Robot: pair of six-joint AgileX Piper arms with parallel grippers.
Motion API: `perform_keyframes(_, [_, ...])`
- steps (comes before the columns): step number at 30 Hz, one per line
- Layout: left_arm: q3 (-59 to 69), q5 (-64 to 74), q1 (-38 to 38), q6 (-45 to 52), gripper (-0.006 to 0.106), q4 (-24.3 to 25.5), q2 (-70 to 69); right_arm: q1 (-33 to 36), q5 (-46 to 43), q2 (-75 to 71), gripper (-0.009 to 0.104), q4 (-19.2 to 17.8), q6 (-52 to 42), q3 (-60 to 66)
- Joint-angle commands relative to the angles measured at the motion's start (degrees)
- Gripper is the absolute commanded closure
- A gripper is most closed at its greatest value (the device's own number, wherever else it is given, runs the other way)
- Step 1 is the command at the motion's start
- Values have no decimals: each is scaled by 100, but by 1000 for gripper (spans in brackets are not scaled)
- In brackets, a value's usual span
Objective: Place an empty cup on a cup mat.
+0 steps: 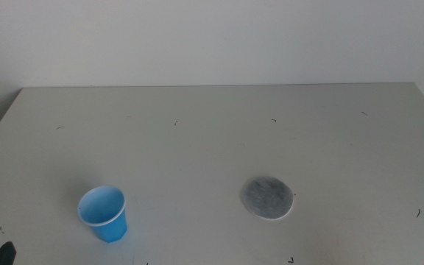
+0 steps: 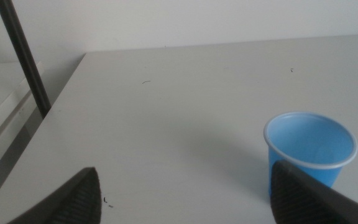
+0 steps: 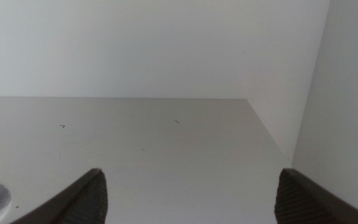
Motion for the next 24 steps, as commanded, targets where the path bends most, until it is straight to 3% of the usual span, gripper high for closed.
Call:
perform_keyframes(1, [-291, -379, 4, -83, -2, -9, -80, 9, -446, -110, 1, -52, -49, -66])
perform_keyframes(12, [-2028, 1163, 4, -88, -2, -452, 447, 9, -446, -110, 1, -52, -49, -66])
perform_keyframes(24, [-4950, 3410, 4, -42, -2, -511, 2451, 9, -446, -110, 1, -52, -49, -66])
